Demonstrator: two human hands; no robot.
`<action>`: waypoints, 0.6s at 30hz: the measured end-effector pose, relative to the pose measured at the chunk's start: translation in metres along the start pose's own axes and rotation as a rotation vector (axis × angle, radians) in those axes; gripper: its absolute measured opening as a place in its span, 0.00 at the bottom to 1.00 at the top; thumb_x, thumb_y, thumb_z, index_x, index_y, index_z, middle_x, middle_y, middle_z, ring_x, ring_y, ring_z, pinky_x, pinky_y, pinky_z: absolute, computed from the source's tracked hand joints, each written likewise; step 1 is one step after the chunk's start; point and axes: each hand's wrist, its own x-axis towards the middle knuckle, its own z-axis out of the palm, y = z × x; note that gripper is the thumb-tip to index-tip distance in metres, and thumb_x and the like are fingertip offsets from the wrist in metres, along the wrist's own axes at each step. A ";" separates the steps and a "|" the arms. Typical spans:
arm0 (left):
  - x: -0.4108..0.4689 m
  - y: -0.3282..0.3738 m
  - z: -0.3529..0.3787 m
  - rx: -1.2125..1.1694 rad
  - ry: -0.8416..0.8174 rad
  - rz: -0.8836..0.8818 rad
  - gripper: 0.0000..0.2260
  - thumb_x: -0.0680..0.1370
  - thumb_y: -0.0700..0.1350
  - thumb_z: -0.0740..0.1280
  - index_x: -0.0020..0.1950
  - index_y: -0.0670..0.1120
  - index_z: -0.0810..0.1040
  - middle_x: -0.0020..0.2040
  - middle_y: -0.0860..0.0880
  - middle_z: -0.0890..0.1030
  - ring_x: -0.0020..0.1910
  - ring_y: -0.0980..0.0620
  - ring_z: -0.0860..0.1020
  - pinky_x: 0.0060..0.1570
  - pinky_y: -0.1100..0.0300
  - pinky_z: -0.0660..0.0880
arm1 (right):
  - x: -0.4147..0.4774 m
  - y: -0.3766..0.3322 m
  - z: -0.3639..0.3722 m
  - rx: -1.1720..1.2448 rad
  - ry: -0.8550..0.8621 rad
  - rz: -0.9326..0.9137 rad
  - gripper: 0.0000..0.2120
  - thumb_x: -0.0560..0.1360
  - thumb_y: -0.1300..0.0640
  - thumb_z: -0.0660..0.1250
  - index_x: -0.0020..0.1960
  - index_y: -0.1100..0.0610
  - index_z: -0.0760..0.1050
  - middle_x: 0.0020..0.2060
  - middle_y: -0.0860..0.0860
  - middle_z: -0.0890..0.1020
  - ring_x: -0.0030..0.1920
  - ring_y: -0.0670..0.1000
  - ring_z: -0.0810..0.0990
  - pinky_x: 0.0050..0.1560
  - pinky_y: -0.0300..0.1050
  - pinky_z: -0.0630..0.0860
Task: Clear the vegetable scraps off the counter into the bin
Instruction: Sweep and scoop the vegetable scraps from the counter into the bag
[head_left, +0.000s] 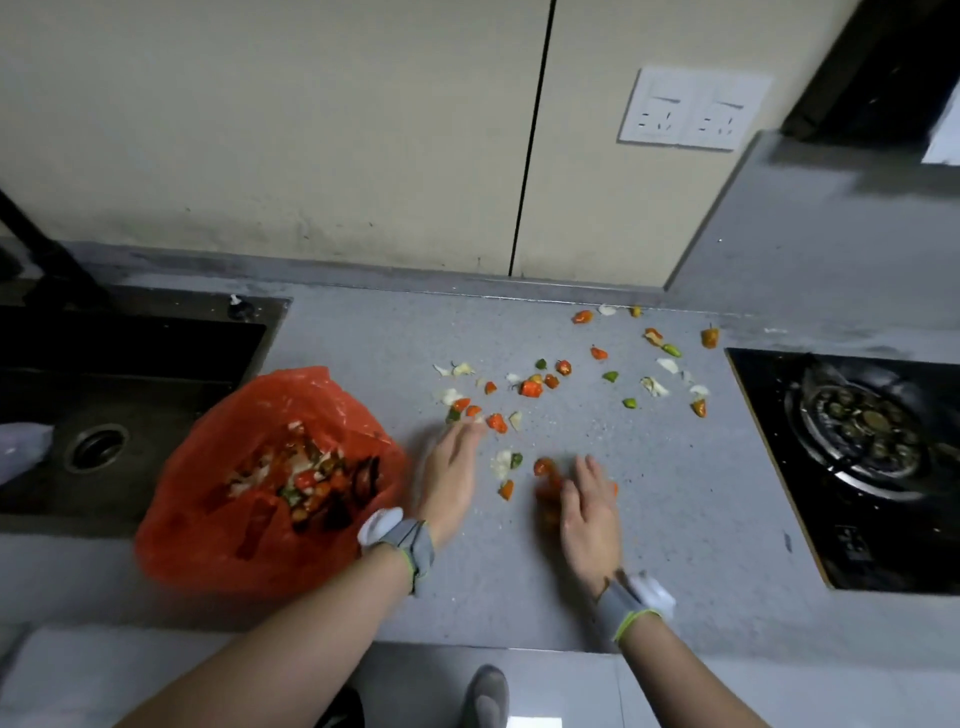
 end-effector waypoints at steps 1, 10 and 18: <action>0.001 -0.016 0.003 0.132 -0.040 0.015 0.20 0.80 0.54 0.55 0.64 0.46 0.79 0.67 0.52 0.76 0.68 0.55 0.71 0.66 0.68 0.62 | 0.000 0.019 -0.008 -0.051 0.036 0.055 0.25 0.83 0.53 0.59 0.78 0.59 0.62 0.78 0.58 0.60 0.79 0.55 0.55 0.79 0.50 0.49; 0.003 -0.105 0.007 1.003 -0.129 0.173 0.27 0.79 0.53 0.50 0.73 0.40 0.71 0.75 0.44 0.69 0.74 0.42 0.66 0.74 0.52 0.51 | -0.016 0.076 -0.014 -0.503 -0.040 -0.054 0.56 0.70 0.22 0.51 0.80 0.64 0.47 0.80 0.61 0.53 0.80 0.59 0.48 0.79 0.55 0.43; 0.000 -0.113 0.009 1.054 -0.084 0.263 0.25 0.80 0.50 0.53 0.73 0.41 0.70 0.75 0.44 0.68 0.76 0.45 0.64 0.74 0.48 0.58 | 0.017 0.035 0.014 -0.490 -0.173 -0.238 0.59 0.67 0.23 0.61 0.80 0.60 0.43 0.80 0.59 0.51 0.79 0.60 0.49 0.79 0.59 0.53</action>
